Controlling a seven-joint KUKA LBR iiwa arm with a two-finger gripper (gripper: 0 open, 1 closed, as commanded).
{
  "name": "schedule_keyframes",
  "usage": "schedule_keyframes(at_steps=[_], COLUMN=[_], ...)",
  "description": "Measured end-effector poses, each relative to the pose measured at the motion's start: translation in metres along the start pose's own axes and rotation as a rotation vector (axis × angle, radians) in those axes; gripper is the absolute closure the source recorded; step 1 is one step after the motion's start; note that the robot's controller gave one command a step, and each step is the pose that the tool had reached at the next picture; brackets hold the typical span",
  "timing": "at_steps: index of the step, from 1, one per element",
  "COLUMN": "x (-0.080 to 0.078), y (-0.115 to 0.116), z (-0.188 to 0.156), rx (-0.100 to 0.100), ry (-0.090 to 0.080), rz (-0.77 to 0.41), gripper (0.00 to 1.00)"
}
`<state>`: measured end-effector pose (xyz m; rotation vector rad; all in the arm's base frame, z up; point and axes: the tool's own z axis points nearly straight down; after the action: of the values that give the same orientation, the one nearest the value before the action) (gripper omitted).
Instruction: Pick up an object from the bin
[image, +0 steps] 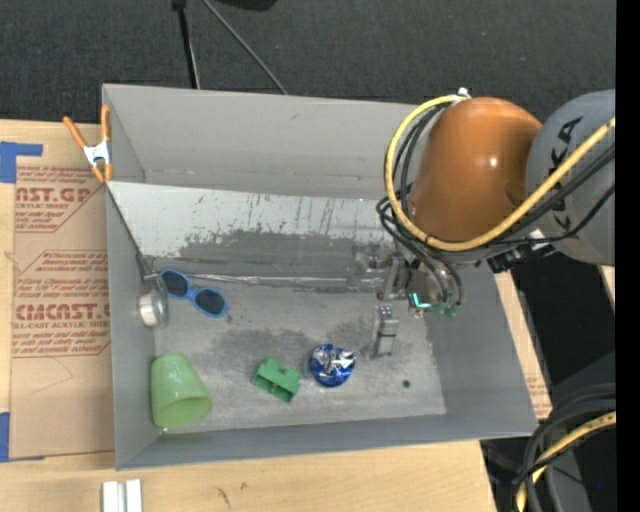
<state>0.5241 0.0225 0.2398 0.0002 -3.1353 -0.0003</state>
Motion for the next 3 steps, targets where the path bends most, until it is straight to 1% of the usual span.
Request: schedule_keyframes(at_steps=[1, 2, 3], x=[0.01, 0.016, 0.033], y=[0.02, -0.063, -0.017], z=[0.165, 0.167, 0.169], rx=[0.0, 0.003, 0.001], ry=[0.001, -0.005, -0.017], rz=[-0.224, -0.494, -0.474], gripper=[0.0, 0.0, 0.0])
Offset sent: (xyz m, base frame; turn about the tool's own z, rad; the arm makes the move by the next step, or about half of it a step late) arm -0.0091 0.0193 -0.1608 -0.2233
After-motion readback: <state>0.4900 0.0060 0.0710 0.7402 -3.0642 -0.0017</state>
